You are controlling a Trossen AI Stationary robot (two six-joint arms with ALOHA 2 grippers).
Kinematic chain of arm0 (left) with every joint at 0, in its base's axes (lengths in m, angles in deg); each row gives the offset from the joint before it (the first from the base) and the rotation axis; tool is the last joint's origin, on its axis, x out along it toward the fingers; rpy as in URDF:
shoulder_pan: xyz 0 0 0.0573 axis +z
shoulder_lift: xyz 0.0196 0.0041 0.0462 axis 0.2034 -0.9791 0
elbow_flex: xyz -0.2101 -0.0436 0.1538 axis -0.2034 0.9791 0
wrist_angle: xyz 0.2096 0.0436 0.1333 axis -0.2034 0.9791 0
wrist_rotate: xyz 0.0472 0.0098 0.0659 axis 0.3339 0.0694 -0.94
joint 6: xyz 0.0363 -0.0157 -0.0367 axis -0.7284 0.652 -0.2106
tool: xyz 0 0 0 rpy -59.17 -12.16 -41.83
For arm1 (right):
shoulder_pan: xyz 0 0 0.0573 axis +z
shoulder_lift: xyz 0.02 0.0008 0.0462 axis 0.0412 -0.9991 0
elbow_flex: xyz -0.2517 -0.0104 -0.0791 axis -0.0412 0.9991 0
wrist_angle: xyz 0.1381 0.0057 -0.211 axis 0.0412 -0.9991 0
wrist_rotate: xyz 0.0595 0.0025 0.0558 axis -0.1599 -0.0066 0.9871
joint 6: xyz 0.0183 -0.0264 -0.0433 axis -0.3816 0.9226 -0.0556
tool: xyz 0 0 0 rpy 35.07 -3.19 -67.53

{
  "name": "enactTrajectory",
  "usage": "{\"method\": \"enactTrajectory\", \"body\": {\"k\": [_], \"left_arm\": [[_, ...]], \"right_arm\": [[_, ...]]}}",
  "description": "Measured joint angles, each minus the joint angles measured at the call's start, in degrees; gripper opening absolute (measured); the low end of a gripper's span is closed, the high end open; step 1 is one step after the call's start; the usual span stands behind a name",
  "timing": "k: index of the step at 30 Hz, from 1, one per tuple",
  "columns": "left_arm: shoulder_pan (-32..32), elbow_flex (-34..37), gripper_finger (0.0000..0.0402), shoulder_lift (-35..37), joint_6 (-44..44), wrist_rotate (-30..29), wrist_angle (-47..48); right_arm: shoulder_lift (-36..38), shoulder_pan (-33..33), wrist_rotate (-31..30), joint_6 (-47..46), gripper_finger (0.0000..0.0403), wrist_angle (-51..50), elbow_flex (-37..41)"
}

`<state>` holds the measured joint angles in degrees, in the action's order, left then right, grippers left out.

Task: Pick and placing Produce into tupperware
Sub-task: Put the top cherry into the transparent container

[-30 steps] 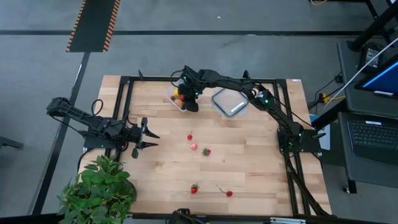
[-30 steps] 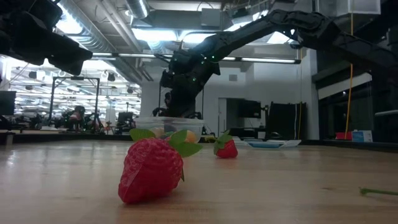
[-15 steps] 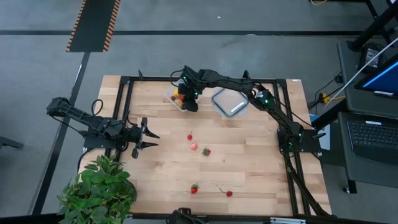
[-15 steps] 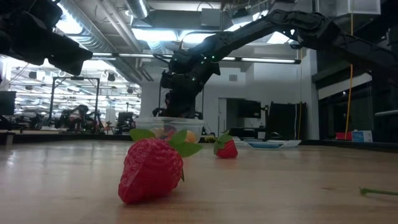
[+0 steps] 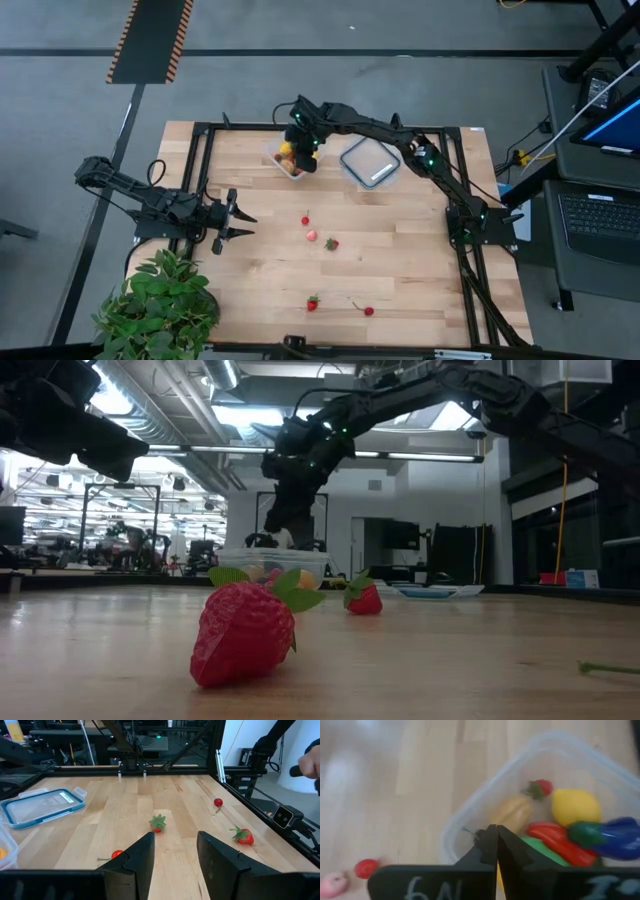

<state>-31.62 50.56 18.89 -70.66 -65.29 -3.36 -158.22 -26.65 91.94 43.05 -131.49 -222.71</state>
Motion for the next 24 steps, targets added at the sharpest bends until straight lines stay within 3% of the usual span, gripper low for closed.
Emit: {"method": "enactTrajectory", "body": {"k": [10,18,24], "left_arm": [[0.0,0.0,0.014,0.0,4.5,0.0,0.2],[0.0,0.0,0.014,0.0,6.4,0.1,0.6],[0.0,0.0,0.014,0.0,7.7,1.3,3.3]], "right_arm": [[2.2,3.9,0.5,-7.7,0.0006,-0.1,-0.1],[3.1,7.9,14.1,-7.6,0.0019,-0.6,-0.1],[3.5,11.5,20.1,-10.6,0.0029,-0.4,0.0]]}}
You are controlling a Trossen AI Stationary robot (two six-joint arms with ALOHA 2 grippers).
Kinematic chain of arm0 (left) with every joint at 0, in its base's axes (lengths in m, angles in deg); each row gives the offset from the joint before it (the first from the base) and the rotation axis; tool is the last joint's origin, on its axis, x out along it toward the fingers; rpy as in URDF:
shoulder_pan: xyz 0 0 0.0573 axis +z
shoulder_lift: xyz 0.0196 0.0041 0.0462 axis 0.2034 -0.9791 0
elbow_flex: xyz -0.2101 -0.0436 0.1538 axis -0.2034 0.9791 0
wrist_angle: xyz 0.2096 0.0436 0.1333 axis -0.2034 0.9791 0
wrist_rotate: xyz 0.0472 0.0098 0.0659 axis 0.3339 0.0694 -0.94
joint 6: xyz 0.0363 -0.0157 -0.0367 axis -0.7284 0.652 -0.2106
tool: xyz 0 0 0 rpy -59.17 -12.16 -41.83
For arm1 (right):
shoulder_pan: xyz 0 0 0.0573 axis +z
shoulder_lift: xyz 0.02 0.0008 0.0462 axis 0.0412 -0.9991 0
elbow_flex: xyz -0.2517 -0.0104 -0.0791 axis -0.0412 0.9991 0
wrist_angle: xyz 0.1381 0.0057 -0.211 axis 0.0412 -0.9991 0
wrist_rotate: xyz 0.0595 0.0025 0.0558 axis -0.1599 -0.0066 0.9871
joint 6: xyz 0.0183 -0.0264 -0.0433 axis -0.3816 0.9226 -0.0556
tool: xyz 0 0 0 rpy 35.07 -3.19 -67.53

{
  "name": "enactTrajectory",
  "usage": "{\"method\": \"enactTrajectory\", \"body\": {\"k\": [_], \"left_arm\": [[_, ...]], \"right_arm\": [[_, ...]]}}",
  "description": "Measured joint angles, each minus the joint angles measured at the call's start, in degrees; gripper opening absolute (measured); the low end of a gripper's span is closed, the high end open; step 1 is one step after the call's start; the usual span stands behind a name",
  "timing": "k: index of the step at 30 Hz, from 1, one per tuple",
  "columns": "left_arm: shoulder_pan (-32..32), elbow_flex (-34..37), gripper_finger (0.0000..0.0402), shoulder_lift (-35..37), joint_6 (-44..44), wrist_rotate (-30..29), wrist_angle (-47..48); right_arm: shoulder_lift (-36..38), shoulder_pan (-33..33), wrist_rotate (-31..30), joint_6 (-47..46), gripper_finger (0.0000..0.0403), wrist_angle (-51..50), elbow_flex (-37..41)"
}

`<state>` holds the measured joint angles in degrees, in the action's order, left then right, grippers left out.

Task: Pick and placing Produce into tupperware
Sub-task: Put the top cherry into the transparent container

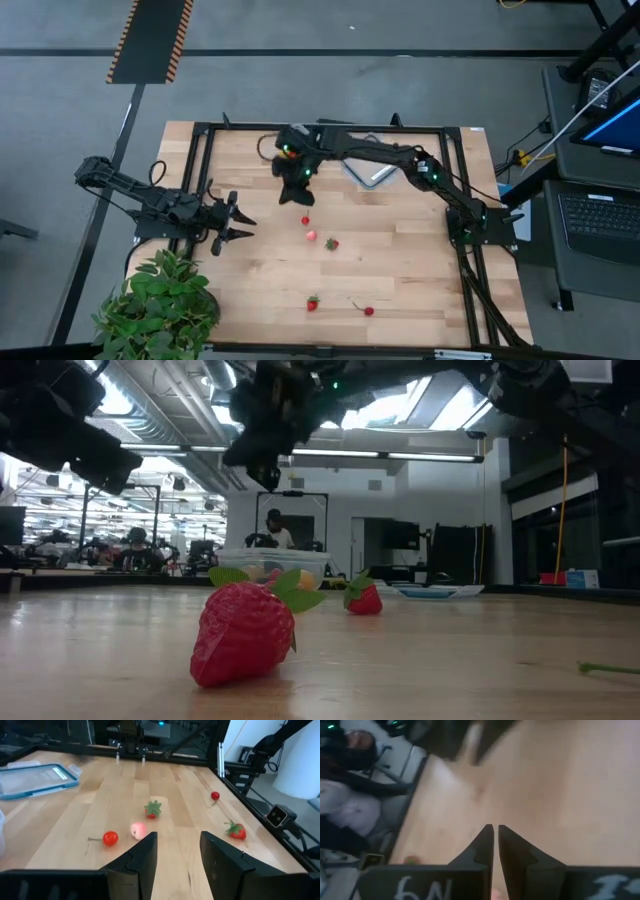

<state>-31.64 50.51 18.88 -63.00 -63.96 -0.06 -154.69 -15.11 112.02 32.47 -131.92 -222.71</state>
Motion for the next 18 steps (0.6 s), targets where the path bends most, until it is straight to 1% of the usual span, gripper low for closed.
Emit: {"method": "enactTrajectory", "body": {"k": [4,6,9,10,15,18], "left_arm": [[0.0,0.0,0.014,-0.1,0.0,0.0,0.3],[0.0,0.0,0.014,-0.1,0.8,0.0,0.3],[0.0,0.0,0.014,-0.1,2.5,0.0,0.3],[-0.1,0.0,0.014,-0.1,2.6,0.0,0.3],[-1.6,0.0,0.014,-0.1,2.5,0.0,-0.1],[-2.8,0.0,0.014,-0.1,2.4,0.0,-0.7]], "right_arm": [[1.4,3.5,-0.4,-0.8,0.003,2.8,0.0],[2.2,5.0,-4.2,-1.1,0.003,4.1,0.0],[2.8,7.0,-11.9,-1.4,0.0031,6.2,0.6],[2.9,7.6,-13.3,-1.6,0.0031,6.4,0.9],[2.9,10.9,-14.4,-2.6,0.0031,7.2,1.0],[3.1,12.9,-18.8,-2.4,0.0031,9.2,1.0]]}}
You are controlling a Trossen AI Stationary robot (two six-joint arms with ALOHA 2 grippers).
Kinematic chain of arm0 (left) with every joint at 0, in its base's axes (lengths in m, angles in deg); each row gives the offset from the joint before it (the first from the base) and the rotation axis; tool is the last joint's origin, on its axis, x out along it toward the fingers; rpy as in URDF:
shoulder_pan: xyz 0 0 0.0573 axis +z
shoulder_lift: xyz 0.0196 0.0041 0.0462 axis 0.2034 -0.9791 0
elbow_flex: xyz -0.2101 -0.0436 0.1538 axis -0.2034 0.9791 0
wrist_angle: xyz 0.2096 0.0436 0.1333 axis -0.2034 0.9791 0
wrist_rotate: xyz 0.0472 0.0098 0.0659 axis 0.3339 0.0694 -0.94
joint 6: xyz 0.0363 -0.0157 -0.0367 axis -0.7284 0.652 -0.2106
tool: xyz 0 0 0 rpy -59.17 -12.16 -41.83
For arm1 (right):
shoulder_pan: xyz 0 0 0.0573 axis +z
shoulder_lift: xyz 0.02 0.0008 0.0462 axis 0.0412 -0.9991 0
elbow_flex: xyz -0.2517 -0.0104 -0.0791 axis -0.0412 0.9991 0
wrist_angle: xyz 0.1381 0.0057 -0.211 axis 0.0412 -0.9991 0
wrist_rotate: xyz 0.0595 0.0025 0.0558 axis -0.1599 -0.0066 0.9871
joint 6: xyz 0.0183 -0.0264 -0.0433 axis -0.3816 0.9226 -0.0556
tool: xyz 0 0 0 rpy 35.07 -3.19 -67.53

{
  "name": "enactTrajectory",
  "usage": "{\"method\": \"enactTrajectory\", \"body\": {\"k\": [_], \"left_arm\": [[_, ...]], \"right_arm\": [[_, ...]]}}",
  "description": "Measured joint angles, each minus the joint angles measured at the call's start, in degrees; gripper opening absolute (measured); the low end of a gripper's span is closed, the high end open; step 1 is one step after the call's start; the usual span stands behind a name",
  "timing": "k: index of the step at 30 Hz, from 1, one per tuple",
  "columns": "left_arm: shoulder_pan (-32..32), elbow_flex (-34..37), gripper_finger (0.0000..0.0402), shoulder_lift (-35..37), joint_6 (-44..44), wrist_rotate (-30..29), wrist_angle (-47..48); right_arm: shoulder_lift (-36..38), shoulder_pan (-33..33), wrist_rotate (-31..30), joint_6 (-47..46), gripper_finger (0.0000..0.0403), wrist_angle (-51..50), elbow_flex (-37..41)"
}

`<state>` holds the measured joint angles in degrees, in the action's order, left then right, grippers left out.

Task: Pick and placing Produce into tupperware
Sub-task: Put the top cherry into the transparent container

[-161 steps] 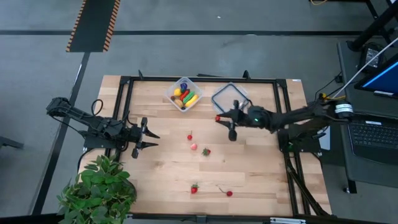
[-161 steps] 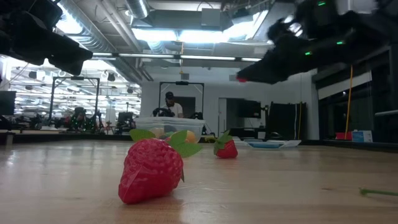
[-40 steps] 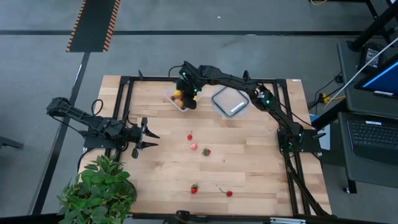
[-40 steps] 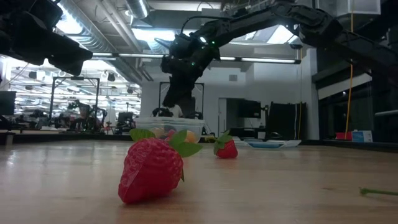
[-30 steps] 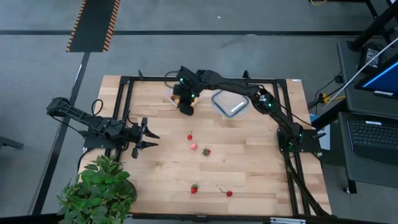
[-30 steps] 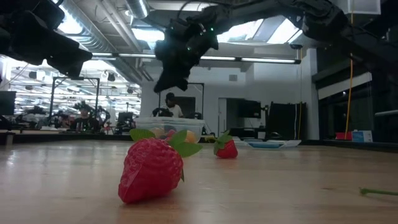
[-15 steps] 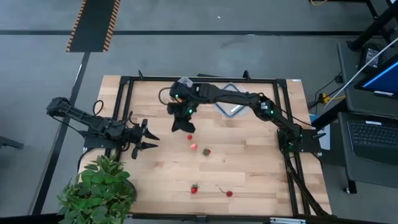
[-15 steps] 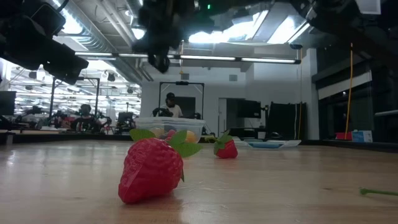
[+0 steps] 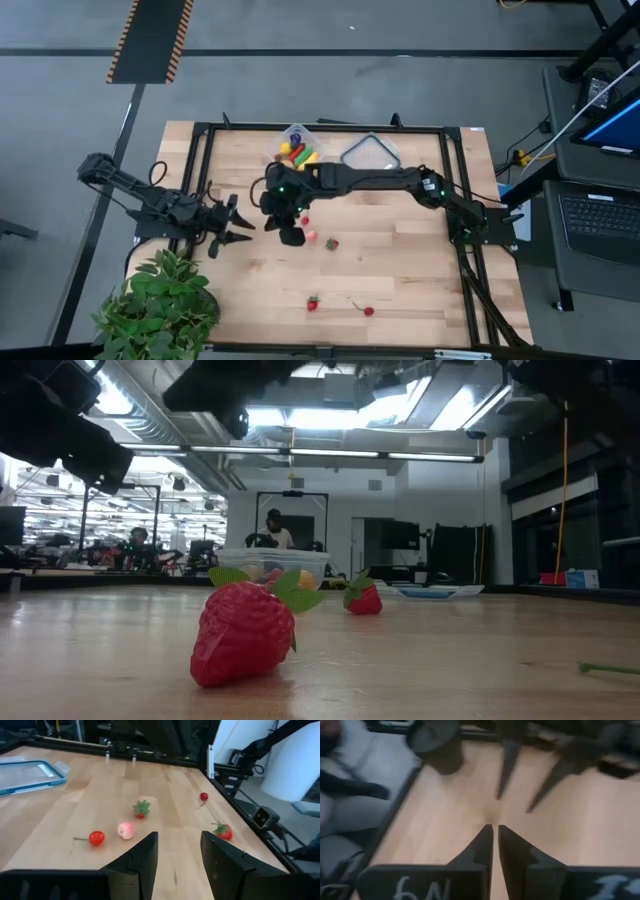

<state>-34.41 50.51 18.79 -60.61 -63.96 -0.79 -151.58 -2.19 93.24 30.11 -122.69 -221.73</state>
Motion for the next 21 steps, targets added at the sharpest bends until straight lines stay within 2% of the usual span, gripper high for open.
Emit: {"method": "enactTrajectory", "body": {"k": [3,5,16,19,21], "left_arm": [[-1.4,0.0,0.014,0.0,0.0,0.0,-0.1],[-2.6,0.0,0.014,0.0,0.0,0.0,-0.1],[-9.4,0.6,0.014,0.0,3.1,-1.0,-1.5],[-11.3,2.7,0.014,0.0,3.2,-3.4,-4.1],[-12.3,2.8,0.014,-0.1,3.4,-5.8,-3.6]], "right_arm": [[1.5,1.3,-6.7,0.4,0.0031,0.1,0.1],[2.7,1.7,-8.4,0.8,0.0031,-1.0,0.0],[9.9,2.2,-8.5,3.1,0.0031,-7.6,0.0],[12.5,2.1,-8.5,3.3,0.0031,-7.6,0.1],[13.9,2.7,-8.6,4.5,0.0031,-4.3,1.1]]}}
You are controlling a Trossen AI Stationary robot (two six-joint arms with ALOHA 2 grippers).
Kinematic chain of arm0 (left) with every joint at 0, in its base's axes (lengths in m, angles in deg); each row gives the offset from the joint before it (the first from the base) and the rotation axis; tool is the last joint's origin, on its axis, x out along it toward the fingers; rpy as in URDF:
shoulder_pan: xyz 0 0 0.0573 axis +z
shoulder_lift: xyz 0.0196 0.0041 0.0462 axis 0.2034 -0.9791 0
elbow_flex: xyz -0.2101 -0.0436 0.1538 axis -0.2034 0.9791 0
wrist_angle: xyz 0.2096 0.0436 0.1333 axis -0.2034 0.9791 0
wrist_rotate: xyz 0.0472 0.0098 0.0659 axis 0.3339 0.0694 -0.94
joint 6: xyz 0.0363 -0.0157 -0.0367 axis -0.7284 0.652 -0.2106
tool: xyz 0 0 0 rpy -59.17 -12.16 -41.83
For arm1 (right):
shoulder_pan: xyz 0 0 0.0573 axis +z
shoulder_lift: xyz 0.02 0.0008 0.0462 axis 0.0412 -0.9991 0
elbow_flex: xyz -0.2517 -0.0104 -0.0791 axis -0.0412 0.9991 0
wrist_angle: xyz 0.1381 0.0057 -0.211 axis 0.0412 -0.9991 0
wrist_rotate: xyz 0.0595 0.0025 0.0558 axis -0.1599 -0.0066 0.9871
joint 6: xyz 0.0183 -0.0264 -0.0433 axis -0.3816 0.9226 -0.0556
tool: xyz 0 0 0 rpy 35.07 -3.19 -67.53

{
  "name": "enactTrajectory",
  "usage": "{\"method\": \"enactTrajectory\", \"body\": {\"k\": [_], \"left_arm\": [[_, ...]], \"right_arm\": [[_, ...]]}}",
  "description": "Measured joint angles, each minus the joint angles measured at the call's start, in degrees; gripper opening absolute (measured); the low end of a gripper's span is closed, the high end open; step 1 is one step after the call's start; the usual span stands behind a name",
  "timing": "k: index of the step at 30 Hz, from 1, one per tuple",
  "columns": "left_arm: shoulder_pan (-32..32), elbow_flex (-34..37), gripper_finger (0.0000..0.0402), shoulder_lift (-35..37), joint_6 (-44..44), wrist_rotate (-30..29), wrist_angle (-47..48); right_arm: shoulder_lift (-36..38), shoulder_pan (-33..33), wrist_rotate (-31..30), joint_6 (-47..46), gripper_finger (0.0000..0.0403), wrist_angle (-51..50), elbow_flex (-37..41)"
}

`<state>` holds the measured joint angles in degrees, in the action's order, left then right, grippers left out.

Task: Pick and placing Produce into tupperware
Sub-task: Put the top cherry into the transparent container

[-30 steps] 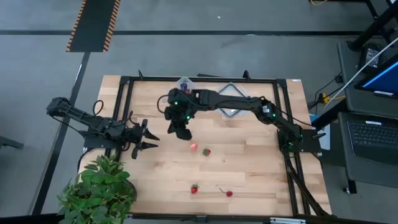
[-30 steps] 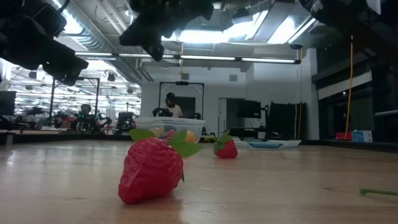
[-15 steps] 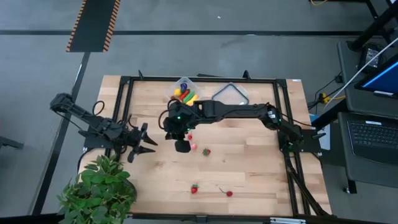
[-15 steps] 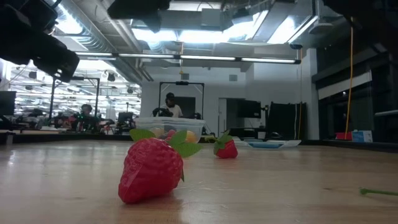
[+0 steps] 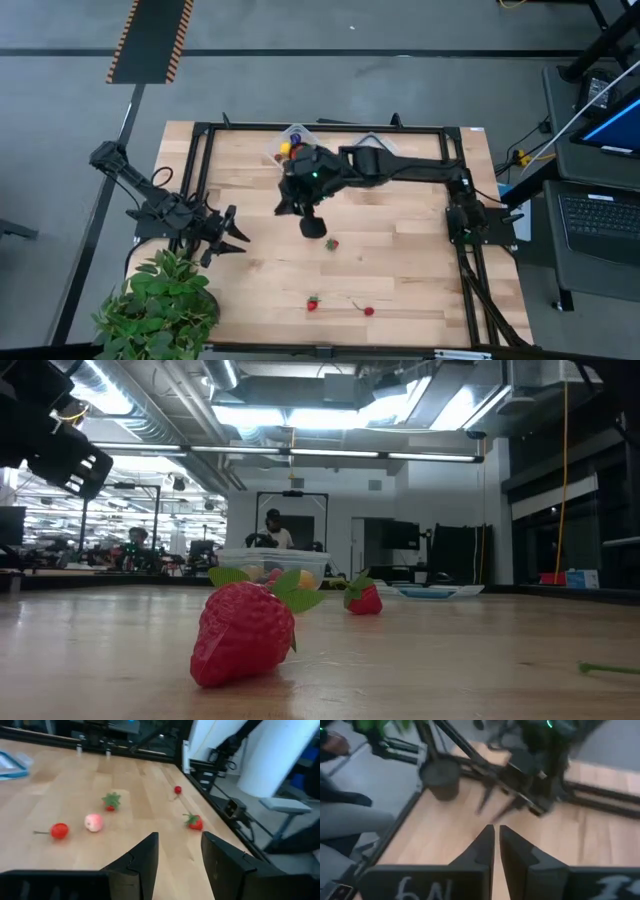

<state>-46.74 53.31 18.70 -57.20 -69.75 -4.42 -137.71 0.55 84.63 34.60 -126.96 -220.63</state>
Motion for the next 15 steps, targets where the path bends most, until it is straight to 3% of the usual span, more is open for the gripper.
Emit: {"method": "enactTrajectory", "body": {"k": [3,8,12,15], "left_arm": [[-1.0,0.0,0.014,0.0,-0.3,-3.5,-0.4],[-2.1,0.0,0.014,0.1,-0.4,-3.7,-2.2],[-3.4,0.0,0.014,0.1,-0.2,-3.7,-2.6],[-4.0,0.0,0.014,0.1,-0.3,-3.7,-2.6]], "right_arm": [[1.8,0.9,0.2,0.5,0.0031,3.0,3.7],[4.6,0.4,1.1,1.2,0.0031,16.2,14.1],[10.4,-0.4,7.1,-0.2,0.0031,28.3,27.1],[15.9,-0.9,6.6,-2.1,0.0031,35.1,38.5]]}}
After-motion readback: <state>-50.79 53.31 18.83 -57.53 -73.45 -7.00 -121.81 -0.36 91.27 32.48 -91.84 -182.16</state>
